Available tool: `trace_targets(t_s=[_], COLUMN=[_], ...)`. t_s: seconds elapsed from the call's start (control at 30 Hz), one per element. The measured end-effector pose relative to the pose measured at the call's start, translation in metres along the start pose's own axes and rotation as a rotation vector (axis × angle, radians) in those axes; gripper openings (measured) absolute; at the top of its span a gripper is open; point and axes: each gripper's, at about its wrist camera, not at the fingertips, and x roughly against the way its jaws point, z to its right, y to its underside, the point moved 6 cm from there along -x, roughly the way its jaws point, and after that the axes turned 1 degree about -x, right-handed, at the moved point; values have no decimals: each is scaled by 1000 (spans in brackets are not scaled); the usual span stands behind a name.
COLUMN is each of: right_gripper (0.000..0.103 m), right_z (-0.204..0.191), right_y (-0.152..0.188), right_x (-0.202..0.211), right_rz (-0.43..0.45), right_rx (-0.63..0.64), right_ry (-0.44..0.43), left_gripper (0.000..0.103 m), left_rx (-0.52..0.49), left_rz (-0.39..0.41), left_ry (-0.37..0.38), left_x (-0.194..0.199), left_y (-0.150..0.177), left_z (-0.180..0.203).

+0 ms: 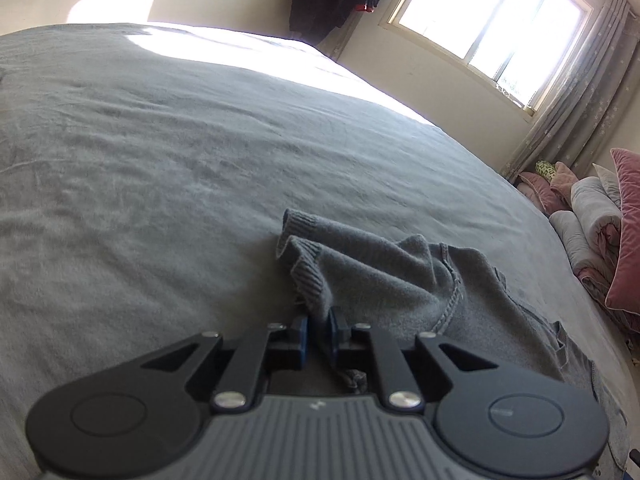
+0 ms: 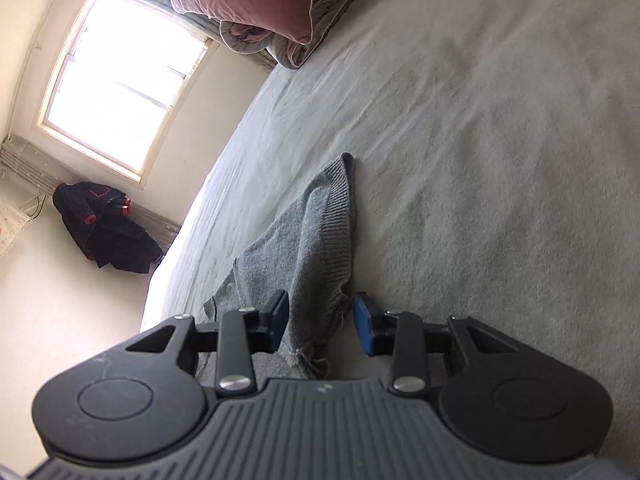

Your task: Fold clothes

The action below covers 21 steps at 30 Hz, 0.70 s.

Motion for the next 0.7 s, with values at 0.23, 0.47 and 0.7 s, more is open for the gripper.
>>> trace_targets(t_s=[0.23,0.47,0.7], right_gripper=[13,5,7], right_z=[-4,-24,-8], right_y=[3,0,2], right_x=[-2,14,17], right_rz=[16,123,112], right_rx=[38,255,359], right_ry=[47,198,293], left_gripper=[10,10,10], left_rx=[-6,27,5], left_rz=[-3,-13,-28], left_ry=[-8,6,-16], left_x=[1,7,9], left_y=[2,-1,0], left_z=[2,-2,-1])
